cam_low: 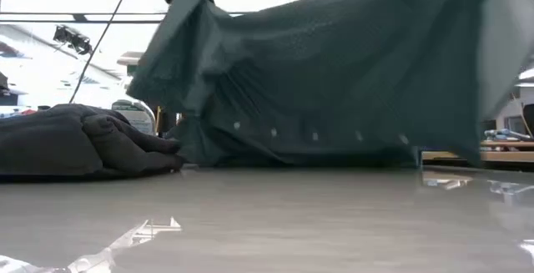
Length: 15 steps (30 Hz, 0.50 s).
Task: Fold Laundry from Bin
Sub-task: Fold the green polo shirt on the table
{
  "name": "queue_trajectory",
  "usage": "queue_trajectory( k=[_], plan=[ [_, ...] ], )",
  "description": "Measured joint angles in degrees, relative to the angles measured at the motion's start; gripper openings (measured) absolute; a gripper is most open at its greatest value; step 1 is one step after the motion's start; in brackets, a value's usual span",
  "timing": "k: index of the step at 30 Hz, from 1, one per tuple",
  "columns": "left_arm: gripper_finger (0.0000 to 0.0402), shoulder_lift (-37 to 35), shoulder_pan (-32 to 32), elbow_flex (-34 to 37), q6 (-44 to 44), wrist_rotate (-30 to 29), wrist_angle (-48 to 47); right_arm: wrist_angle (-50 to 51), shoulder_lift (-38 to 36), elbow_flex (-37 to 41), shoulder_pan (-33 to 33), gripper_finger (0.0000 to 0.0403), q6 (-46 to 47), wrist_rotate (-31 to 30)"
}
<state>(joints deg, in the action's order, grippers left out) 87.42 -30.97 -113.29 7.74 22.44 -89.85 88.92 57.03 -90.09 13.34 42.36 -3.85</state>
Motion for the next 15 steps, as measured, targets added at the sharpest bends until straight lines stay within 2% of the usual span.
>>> queue_trajectory(
  k=[7,11,15],
  plan=[
    [0.0015,-0.44,12.39,16.87,-5.52,0.22,1.30,-15.45,-0.07,20.17,5.94,0.0000,3.63,13.46],
    [0.0015,-0.59,19.39,25.64,-9.16,2.73,2.72,-30.88,0.14,32.36,10.09,0.0000,7.53,18.91],
    [0.0025,-0.57,26.37,32.64,-15.08,6.62,7.59,-48.90,0.40,43.82,14.27,0.0000,15.65,24.81]
  ],
)
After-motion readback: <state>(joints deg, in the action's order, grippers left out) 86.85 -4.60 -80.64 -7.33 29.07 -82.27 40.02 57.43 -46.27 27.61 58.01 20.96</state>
